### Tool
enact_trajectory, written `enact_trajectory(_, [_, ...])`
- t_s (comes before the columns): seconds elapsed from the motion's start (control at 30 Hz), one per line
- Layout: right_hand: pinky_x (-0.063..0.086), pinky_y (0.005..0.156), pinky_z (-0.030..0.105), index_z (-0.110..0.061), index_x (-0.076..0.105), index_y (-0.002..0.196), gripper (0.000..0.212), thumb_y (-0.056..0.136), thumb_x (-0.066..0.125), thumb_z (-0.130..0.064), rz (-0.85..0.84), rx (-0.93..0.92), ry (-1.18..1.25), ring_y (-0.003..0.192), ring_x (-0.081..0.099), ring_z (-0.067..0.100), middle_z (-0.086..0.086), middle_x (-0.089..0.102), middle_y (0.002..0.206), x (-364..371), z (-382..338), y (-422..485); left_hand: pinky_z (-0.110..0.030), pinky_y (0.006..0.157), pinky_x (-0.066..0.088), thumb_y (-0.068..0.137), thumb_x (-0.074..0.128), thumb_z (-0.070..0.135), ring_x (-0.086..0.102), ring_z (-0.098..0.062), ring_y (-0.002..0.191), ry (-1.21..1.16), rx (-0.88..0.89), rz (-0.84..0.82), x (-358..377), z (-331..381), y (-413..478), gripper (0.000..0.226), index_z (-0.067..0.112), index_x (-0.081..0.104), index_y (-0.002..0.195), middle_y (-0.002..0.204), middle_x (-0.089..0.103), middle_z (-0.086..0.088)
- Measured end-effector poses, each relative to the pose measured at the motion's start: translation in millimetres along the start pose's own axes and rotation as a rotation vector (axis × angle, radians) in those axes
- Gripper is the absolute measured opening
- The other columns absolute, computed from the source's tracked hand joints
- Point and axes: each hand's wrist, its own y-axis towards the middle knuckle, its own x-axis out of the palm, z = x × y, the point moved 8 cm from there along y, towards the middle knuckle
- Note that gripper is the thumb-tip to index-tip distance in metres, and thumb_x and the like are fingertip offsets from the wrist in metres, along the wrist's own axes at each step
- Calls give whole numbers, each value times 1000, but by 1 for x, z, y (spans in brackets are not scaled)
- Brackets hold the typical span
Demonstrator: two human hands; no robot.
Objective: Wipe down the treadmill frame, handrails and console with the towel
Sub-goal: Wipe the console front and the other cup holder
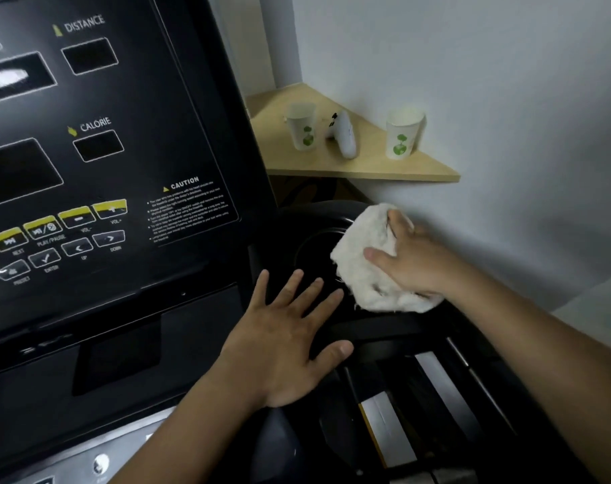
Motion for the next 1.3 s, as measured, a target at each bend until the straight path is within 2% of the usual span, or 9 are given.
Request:
enact_trajectory(0.1, [33,111,46,-33,-6,153,81,91,35,-66,-8,-12,45,142,29,34,13,11,161,-2,-7,14,-55,118,-17,81,-9,76,-27,-17,148,41,35,2,1,4,2,79,42,-20,151,163,-16,8])
enact_trajectory(0.23, [13,117,50,-40,-10,151,69,98,33,-51,8,-100,-136,148,-3,35,5,-18,161,4,-14,-25,-49,121,-13,86,-2,74,-27,-12,147,-54,55,47,-3,11,4,76,40,-23,151,162,-19,11])
enact_trajectory(0.4, [-12,118,50,-49,3,150,58,96,20,-62,-7,-218,-213,143,-32,26,-13,-28,157,21,-24,-68,-41,124,-8,88,-3,73,-22,-4,148,-207,50,190,-10,5,0,79,34,-11,156,164,-11,13])
enact_trajectory(0.53, [-5,119,52,-51,10,148,53,97,19,-61,22,-212,-253,147,-22,27,-22,-19,158,15,-37,-32,-43,122,-13,86,-6,71,-29,-10,146,-88,49,107,-6,10,2,77,35,-20,153,161,-22,12])
enact_trajectory(0.63, [0,119,55,-49,12,150,49,101,19,-51,47,-168,-263,148,-15,31,-16,-18,160,14,-44,-17,-43,122,-12,82,-10,71,-30,-10,146,-48,60,52,-3,12,2,81,30,-21,151,161,-22,9])
enact_trajectory(0.77, [2,121,44,-32,26,151,48,105,21,-40,92,-194,-192,150,-9,24,-4,-8,163,10,-36,-50,-36,123,-10,84,-6,71,-24,-6,147,-43,85,10,0,13,0,87,21,-14,155,163,-18,5])
enact_trajectory(0.93, [5,121,47,-48,14,150,48,103,22,-48,44,-116,-194,150,-9,26,-6,-11,163,10,-14,-63,-40,124,-9,87,-3,71,-21,-7,148,-46,163,-17,4,15,1,83,24,-19,154,162,-19,7])
enact_trajectory(1.1, [14,117,56,-56,20,141,42,101,31,-49,3,-98,-122,149,-4,30,-10,-10,162,3,-20,-31,-41,124,-8,94,4,69,-20,-7,148,-44,181,-58,9,17,4,80,21,-18,154,163,-18,6])
enact_trajectory(1.3, [20,113,27,-26,43,145,41,105,35,-29,198,-153,217,146,23,18,-4,26,159,-15,-8,-55,-41,123,-11,86,-1,70,-26,-6,146,-85,123,-103,9,15,5,85,21,-20,153,162,-22,7])
